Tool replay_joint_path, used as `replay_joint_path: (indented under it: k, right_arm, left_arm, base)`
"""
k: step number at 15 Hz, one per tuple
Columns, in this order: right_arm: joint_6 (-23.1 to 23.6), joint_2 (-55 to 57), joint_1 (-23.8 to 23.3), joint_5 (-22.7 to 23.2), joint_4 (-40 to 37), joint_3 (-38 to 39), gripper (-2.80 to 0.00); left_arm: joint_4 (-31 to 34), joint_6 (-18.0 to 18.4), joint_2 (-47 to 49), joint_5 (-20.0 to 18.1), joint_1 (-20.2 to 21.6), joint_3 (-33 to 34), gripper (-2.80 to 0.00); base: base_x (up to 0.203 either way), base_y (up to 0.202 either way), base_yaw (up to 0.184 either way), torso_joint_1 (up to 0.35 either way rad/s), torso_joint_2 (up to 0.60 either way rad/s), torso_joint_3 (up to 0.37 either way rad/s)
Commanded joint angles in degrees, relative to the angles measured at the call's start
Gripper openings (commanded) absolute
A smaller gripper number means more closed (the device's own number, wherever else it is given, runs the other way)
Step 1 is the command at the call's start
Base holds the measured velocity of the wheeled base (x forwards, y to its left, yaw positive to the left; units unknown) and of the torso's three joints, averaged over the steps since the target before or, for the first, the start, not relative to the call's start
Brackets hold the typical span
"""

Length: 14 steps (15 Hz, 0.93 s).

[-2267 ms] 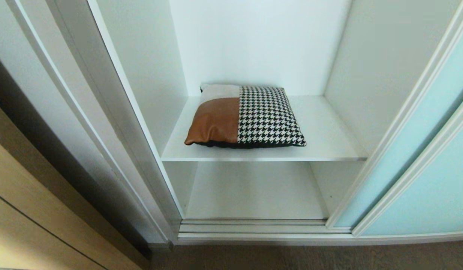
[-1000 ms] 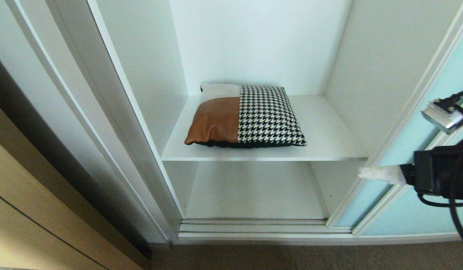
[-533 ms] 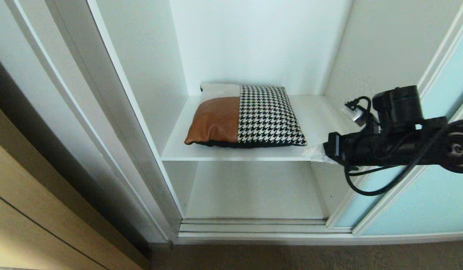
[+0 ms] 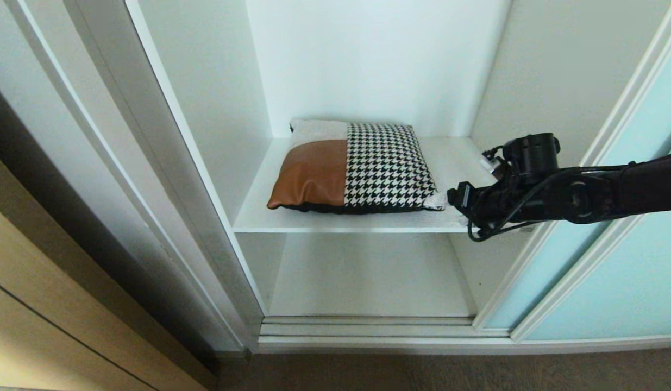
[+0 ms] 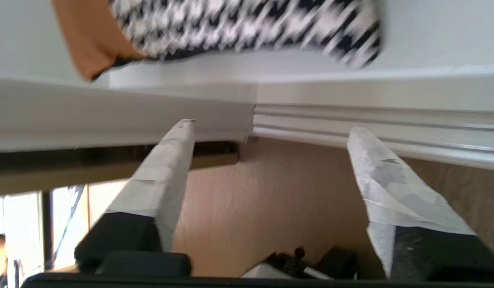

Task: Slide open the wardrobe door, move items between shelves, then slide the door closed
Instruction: Place the pillow on the lower shelf

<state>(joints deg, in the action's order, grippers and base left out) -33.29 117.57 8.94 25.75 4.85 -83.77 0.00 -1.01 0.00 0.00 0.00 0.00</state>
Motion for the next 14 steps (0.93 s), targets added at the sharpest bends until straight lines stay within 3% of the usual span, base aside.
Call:
replay_joint_path:
  k: [1,5,8,10,14]
  right_arm:
    - [-0.4,2.7,-2.3,0.2,0.1,-2.1,0.00]
    - [-3.4,6.0,-3.5,0.7,0.3,-5.8,0.00]
    - [-9.3,9.2,-3.6,6.4,1.8,-11.2,0.00]
    - [-9.8,10.8,-3.7,10.0,5.2,-11.8,0.00]
    - [-9.9,15.1,-4.5,10.2,8.3,-15.5,0.00]
  left_arm:
    - [0.0,0.0,0.1,0.0,0.0,0.1,-2.80]
    - [0.0,0.0,0.0,0.0,0.0,0.1,-2.80]
    - [0.0,0.0,0.1,0.0,0.0,0.1,-2.80]
    - [0.0,0.0,0.1,0.0,0.0,0.0,-2.80]
    - [0.0,0.0,0.0,0.0,0.0,0.0,-2.80]
  base:
    - [0.000,0.000,0.000,0.000,0.00,0.000]
    - [0.000,0.000,0.000,0.000,0.00,0.000]
    - [0.000,0.000,0.000,0.000,0.00,0.000]
    - [0.000,0.000,0.000,0.000,0.00,0.000]
    - [0.000,0.000,0.000,0.000,0.00,0.000]
